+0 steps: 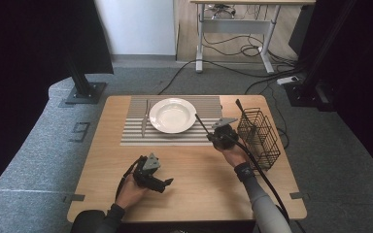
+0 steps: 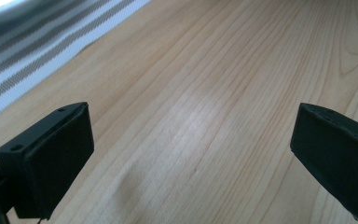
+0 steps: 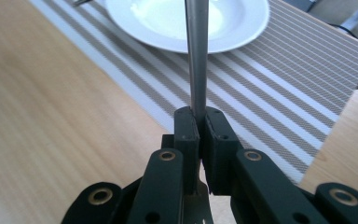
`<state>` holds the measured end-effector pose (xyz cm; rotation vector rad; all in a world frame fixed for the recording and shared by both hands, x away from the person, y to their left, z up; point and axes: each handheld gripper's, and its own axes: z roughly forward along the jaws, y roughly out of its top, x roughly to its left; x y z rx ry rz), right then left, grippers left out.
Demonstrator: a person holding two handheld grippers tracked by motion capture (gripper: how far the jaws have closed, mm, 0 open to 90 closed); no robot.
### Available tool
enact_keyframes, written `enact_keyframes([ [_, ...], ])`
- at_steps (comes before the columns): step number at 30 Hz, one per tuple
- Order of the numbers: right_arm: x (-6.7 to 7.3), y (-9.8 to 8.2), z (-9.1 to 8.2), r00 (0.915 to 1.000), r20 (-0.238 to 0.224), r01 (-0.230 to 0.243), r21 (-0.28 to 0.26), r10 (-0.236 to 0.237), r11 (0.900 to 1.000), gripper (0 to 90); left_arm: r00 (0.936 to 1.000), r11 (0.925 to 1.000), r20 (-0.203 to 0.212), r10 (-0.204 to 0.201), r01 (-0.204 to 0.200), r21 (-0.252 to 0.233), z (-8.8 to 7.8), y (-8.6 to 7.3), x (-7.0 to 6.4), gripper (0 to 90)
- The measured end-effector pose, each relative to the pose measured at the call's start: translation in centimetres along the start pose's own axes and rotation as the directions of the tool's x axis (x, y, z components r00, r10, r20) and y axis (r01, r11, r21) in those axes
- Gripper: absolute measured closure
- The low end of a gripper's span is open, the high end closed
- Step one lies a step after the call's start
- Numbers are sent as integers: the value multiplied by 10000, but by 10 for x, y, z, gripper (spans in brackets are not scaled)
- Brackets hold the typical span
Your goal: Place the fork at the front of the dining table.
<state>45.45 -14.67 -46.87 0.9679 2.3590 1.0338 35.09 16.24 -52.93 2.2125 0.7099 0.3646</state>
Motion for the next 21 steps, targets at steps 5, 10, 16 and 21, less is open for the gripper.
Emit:
enact_keyframes([
  [5, -12, 8, 8, 9988, 394, -310, 206, 302, 9993, 843, 9998, 9998, -85, -162, 164, 152, 5, -7, 3, 0],
  [10, -25, 16, 16, 9951, 725, -690, 308, 666, 9971, 845, 9997, 9991, -134, -223, 228, 370, 12, -12, 4, 0],
  [16, -39, 26, 36, 9896, 1128, -970, 605, 897, 9935, 845, 9992, 9968, -211, -333, 348, 717, 14, -12, 5, 0],
  [21, -46, 30, 49, 9866, 1335, -1055, 794, 943, 9912, 845, 9990, 9953, -319, -305, 333, 904, 15, -11, 5, 0],
])
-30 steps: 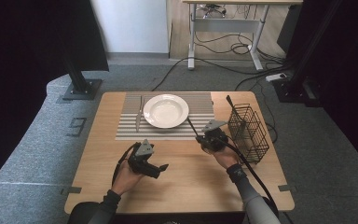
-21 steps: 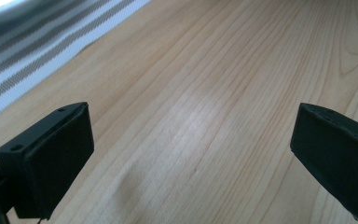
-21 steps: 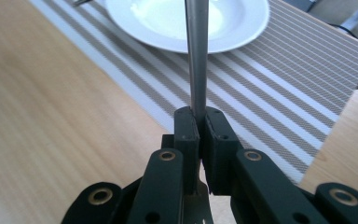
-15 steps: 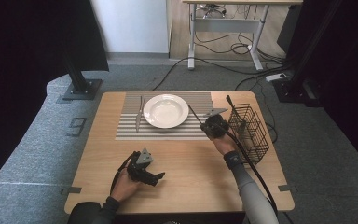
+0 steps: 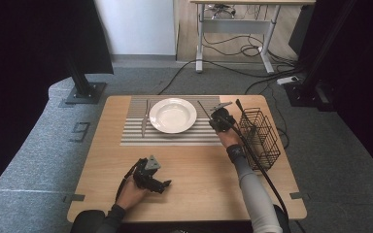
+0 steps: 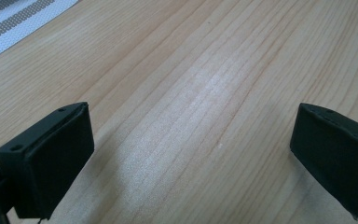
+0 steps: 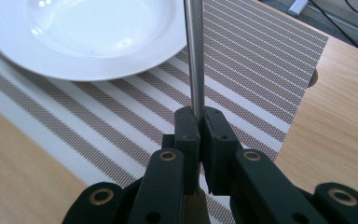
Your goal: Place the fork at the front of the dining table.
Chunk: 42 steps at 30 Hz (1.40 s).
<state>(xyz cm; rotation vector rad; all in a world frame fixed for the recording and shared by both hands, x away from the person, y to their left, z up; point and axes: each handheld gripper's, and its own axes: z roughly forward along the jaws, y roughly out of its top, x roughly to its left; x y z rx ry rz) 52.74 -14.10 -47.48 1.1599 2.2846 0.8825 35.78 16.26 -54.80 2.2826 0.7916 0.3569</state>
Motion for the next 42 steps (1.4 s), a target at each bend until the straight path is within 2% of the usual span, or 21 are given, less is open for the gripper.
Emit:
enact_keyframes([
  [4, -4, 5, 12, 9999, 147, -87, 171, 84, 9998, 846, 9999, 9998, -34, 135, -135, 123, 0, 0, -1, 0],
  [8, -11, 7, 25, 9987, 278, -427, 311, 419, 9986, 846, 9998, 9996, -46, 192, -191, 187, 1, 0, -1, 0],
  [15, -25, 1, 46, 9953, 558, -833, 747, 792, 9937, 846, 9998, 9996, -16, 203, -203, 198, 1, 0, -1, 0],
  [19, -29, -3, 54, 9942, 710, -873, 972, 806, 9914, 846, 9998, 9996, -16, 214, -214, 200, 1, 0, -1, 0],
  [35, -38, -13, 71, 9904, 867, -1178, 1255, 1074, 9851, 841, 9997, 9995, -30, 228, -228, 200, 1, 0, -1, 0],
  [42, -38, -12, 71, 9909, 693, -1228, 1112, 1156, 9862, 835, 9998, 9996, -31, 218, -218, 204, 1, 0, -1, 0],
])
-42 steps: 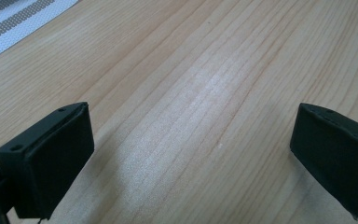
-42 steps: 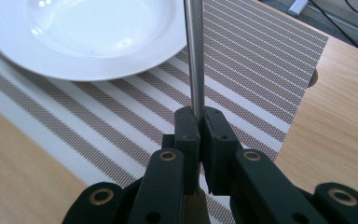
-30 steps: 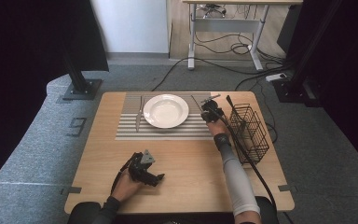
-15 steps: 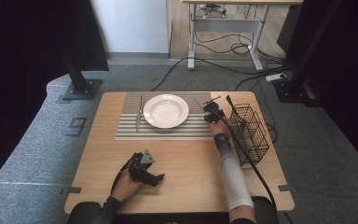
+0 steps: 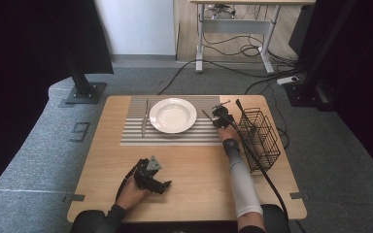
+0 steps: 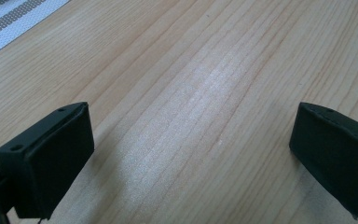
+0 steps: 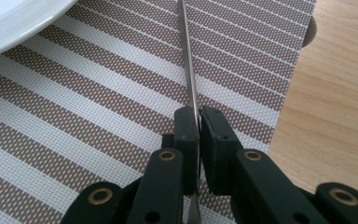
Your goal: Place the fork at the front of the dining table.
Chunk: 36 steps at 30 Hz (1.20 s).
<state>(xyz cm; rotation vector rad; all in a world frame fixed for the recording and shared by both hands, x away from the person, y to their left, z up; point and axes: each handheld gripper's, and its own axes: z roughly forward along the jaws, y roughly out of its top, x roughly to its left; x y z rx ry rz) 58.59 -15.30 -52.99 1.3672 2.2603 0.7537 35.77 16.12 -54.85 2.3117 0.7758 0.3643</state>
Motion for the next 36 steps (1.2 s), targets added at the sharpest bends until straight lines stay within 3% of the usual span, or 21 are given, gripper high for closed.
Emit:
enact_keyframes([
  [2, 0, 0, 0, 10000, -28, 34, 35, -34, 10000, 815, 10000, 10000, -2, 1, -1, 0, 0, 0, 0, 0],
  [4, 0, 0, -2, 10000, 3, 84, 65, -84, 9999, 763, 10000, 10000, 2, -5, 5, 0, 0, 0, 0, 0],
  [5, 1, 0, -5, 9999, 89, 86, 41, -86, 10000, 682, 10000, 10000, 6, -4, 4, -1, 0, 0, 0, 0],
  [6, 1, 0, -5, 9999, 89, 86, 41, -86, 10000, 682, 10000, 10000, 6, -4, 4, -1, 0, 0, 0, 0],
  [9, 4, -4, -18, 10000, -45, 75, -204, -75, 9998, 590, 10000, 10000, 47, 3, -3, 9, 0, 0, 0, 0],
  [12, 5, -7, -25, 9999, -106, 79, -280, -82, 9996, 577, 10000, 10000, 70, -21, 21, -1, 0, 0, 0, 0],
  [16, 7, -18, -35, 9997, 168, 174, -173, -172, 9997, 585, 10000, 10000, 97, -7, 7, 31, 0, 0, 0, 0],
  [17, 8, -23, -37, 9998, 122, 149, -77, -148, 9999, 644, 9999, 10000, 114, -4, 4, 43, 0, 1, 0, 0],
  [20, 10, -27, -37, 9997, 87, 247, 76, -248, 9997, 686, 9999, 10000, 122, -8, 8, 47, 0, 1, 0, 0],
  [23, 14, -31, -38, 9989, -228, 417, 12, -417, 9991, 722, 9999, 10000, 133, -26, 26, 48, 1, 1, 0, 0],
  [25, 20, -33, -38, 9957, -759, 531, -25, -532, 9986, 724, 9999, 10000, 141, -34, 34, 49, 1, 1, 0, 0],
  [26, 20, -33, -38, 9957, -759, 531, -25, -532, 9986, 724, 9999, 10000, 137, -33, 32, 47, 1, 1, 0, 0],
  [30, 28, -31, -45, 9951, -710, 675, -273, -693, 9973, 631, 9999, 10000, 127, -38, 38, 48, 1, 1, -1, 0],
  [31, 30, -31, -52, 9965, -371, 729, -388, -743, 9966, 582, 9999, 10000, 129, -42, 42, 51, 1, 1, -1, 0],
  [36, 30, -37, -61, 9980, -272, 566, -180, -570, 9982, 476, 9999, 10000, 155, -57, 56, 51, 1, 1, -1, 0],
])
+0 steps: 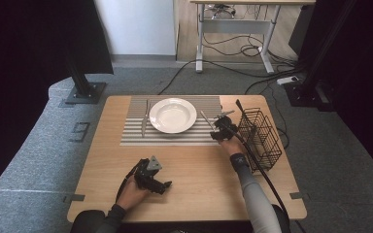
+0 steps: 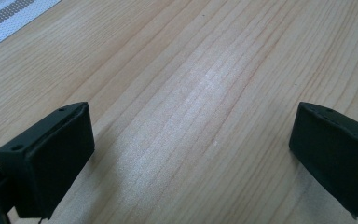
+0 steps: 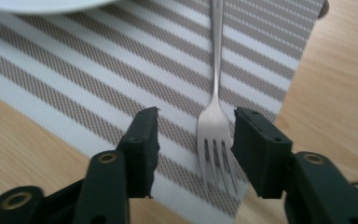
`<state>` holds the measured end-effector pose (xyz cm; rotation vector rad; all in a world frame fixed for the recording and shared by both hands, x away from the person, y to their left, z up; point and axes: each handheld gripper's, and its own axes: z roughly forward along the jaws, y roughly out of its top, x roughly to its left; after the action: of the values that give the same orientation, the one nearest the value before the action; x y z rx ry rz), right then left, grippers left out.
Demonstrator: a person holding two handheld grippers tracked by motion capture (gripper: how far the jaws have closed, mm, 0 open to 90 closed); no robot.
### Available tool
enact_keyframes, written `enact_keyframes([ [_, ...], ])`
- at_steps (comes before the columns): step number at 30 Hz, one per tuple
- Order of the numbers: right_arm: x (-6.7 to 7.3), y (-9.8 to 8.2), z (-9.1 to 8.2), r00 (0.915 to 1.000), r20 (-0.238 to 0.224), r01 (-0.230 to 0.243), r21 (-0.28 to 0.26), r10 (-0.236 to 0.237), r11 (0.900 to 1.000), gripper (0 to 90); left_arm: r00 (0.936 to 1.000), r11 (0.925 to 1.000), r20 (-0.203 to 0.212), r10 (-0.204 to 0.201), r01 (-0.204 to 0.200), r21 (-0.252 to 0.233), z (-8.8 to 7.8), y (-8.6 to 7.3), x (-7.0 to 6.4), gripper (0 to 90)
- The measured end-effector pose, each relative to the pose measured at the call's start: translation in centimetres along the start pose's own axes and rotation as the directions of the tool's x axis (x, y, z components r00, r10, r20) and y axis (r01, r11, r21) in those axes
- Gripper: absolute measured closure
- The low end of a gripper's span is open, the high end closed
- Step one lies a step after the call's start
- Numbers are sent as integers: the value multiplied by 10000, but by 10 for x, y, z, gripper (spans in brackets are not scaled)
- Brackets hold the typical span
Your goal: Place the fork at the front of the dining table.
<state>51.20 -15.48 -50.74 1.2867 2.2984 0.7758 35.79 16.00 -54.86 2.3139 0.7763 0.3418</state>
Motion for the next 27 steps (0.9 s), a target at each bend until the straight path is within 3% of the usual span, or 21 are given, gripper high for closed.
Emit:
enact_keyframes([
  [3, 1, -6, -3, 9988, 498, -29, 194, 20, 9998, 468, 10000, 10000, 0, 18, -18, 1, 0, 0, 0, 0],
  [4, -1, -9, -4, 9968, 754, -301, 278, 280, 9992, 468, 10000, 10000, 1, 20, -20, 0, 0, 0, 0, 0],
  [6, -3, -10, -4, 9959, 810, -431, 324, 403, 9985, 472, 10000, 10000, 0, 20, -20, -3, 0, 0, 0, 0],
  [7, -5, -13, -3, 9965, 605, -605, 466, 576, 9971, 533, 10000, 10000, 5, 11, -11, 0, 0, 0, 0, 0],
  [10, -5, -16, -2, 9977, 235, -646, 538, 634, 9965, 601, 10000, 10000, 19, 0, 0, 6, 0, 0, 0, 0],
  [12, 1, -18, -1, 9994, -99, -335, 496, 341, 9982, 662, 10000, 10000, 35, -23, 23, 6, 0, 0, 0, 0],
  [16, 13, -17, 1, 9987, -509, 14, 302, 2, 9995, 666, 10000, 10000, 39, -24, 24, 6, 0, 0, 0, 0],
  [19, 32, -14, 5, 9920, -1164, 493, 73, -481, 9988, 627, 10000, 10000, 47, -26, 26, 7, 0, 0, 0, 0],
  [23, 44, -11, 4, 9857, -1435, 878, -114, -885, 9961, 587, 10000, 10000, 41, -17, 17, -12, 0, 0, 0, 0],
  [27, 42, -8, -11, 9851, -1446, 868, -477, -929, 9951, 645, 10000, 10000, 60, -27, 27, -7, 0, 0, 0, 0],
])
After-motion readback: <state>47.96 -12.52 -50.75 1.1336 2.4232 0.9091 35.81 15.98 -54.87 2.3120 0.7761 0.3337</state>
